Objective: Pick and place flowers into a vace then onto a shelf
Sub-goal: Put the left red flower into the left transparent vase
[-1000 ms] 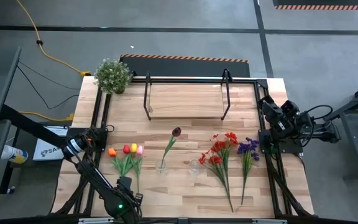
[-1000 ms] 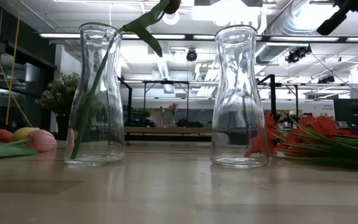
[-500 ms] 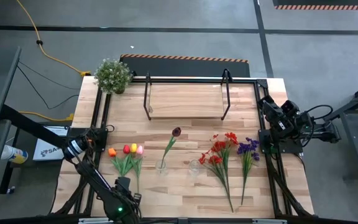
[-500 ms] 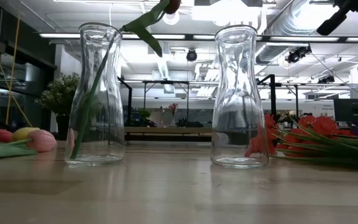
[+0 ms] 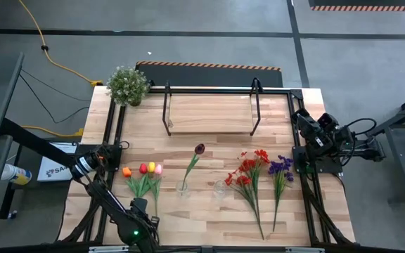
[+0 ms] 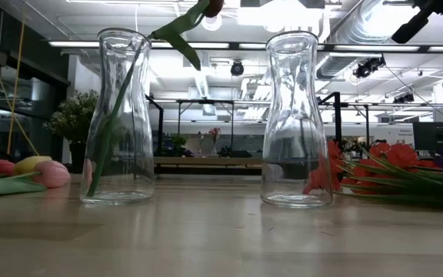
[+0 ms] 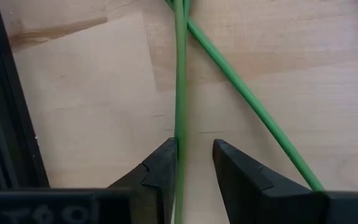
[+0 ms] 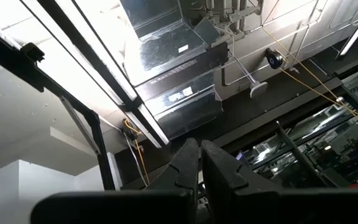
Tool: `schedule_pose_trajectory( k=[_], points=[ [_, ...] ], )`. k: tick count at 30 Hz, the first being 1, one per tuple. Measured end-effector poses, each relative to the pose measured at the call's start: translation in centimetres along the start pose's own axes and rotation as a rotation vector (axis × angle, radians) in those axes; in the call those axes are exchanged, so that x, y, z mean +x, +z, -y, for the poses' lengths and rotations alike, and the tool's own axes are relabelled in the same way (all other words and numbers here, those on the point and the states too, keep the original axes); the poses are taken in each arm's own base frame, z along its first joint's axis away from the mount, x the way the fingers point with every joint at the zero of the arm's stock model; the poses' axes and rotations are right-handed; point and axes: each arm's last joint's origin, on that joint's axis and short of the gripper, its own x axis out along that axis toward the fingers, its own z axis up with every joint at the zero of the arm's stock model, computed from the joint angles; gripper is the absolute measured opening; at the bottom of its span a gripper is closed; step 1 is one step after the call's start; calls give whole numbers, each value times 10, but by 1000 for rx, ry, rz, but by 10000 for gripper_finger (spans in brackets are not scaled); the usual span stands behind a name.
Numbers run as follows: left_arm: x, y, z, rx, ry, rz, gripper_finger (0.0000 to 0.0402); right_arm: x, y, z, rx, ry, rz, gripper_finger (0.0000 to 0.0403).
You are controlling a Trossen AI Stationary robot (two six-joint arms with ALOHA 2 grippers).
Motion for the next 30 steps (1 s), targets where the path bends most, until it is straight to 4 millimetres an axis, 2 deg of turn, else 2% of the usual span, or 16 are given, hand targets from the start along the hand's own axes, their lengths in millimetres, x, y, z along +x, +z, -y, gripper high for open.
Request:
schedule_pose_trajectory(
  k=[19,30],
  points=[
    [-2,0,-1,-7,36,4,141,0,0,0,-11,-1,0,12],
    [-1,1,-3,-9,55,26,63,0,-1,1,-13,-13,-10,12]
  ],
)
